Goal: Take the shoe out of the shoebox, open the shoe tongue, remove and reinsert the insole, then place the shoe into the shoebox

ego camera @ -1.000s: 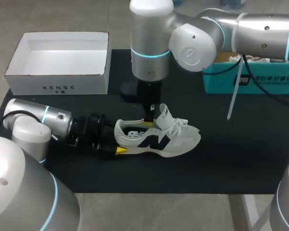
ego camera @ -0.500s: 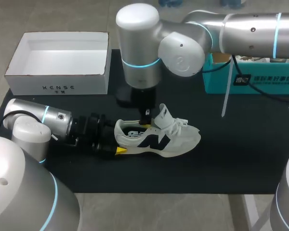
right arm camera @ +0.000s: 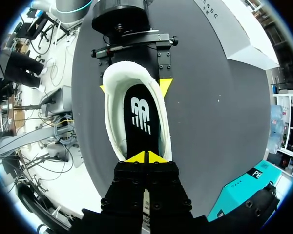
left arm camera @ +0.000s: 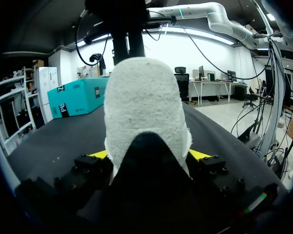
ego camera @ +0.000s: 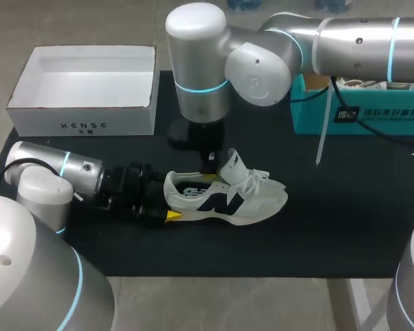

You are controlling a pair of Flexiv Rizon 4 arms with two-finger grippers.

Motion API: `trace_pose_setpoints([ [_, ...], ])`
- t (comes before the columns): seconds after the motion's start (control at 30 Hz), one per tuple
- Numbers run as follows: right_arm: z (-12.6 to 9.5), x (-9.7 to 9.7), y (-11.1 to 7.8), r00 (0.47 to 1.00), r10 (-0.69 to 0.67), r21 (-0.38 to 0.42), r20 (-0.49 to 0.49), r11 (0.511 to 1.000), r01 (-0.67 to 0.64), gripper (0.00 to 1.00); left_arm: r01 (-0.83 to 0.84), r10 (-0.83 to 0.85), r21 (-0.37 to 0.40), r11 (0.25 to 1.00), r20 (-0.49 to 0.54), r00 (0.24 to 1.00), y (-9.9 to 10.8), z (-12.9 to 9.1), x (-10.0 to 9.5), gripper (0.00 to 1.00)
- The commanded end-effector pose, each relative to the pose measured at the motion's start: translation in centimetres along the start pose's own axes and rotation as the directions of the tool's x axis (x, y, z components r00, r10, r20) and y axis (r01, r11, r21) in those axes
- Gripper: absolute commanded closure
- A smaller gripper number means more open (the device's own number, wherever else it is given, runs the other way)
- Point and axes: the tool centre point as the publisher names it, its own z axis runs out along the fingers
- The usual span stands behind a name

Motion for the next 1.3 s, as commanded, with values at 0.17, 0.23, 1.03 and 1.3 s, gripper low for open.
trace_pose_setpoints([
  [0.17,0.3,-0.5,-0.7,1.0,0.006,0.013,-0.018,1.0,-0.005,1.0,0.0,0.0,-0.001,1.0,0.001,1.0,0.1,0.0,0.1,1.0],
  [0.23,0.9,-0.5,-0.8,1.0,0.009,0.008,-0.023,1.0,-0.009,1.0,0.0,0.0,-0.001,1.0,0.001,1.0,0.1,0.0,0.1,1.0],
  [1.03,1.5,-0.8,-0.4,0.999,0.004,-0.014,-0.051,1.0,-0.004,1.0,0.0,0.0,-0.001,1.0,0.001,1.0,0.1,0.0,0.1,1.0],
  [1.3,1.5,-0.8,-0.4,0.999,0.004,-0.014,-0.051,1.0,-0.004,1.0,0.0,0.0,-0.001,1.0,0.001,1.0,0.1,0.0,0.1,1.0],
])
